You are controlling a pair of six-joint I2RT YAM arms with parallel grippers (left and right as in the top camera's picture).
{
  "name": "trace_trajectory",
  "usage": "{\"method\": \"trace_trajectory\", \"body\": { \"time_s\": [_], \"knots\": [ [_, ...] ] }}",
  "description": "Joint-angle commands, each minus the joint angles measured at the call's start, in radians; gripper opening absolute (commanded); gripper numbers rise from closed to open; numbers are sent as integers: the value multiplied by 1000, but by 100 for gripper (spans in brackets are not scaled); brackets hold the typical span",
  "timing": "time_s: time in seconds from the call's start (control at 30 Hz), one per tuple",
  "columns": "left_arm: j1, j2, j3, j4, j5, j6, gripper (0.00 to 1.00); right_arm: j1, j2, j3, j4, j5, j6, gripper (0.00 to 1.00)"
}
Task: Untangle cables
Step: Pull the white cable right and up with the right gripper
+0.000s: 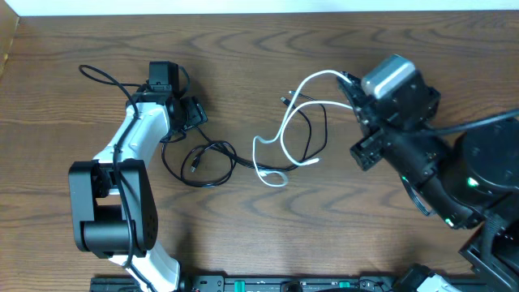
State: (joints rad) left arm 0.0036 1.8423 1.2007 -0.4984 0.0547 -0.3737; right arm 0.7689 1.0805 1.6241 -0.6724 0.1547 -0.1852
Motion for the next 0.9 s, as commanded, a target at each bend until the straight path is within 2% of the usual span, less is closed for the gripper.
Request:
{"method": "trace_trajectory", "body": {
  "time_s": [0.0, 0.27, 0.6, 0.7, 0.87],
  "knots": [
    [1, 9, -2, -1, 6, -5, 80, -3, 6, 16, -1, 12, 15, 1],
    [1, 9, -2, -1, 6, -5, 80, -3, 19, 16, -1, 82, 15, 1],
    [1, 9, -2, -1, 6, -5, 80, -15, 69, 15, -24, 503, 17, 1],
    [1, 9, -2, -1, 6, -5, 80, -57, 97, 15, -56, 621, 92, 1],
    [1, 9, -2, -1, 6, -6, 80, -161, 140, 15, -129, 631, 226, 1]
  ]
}}
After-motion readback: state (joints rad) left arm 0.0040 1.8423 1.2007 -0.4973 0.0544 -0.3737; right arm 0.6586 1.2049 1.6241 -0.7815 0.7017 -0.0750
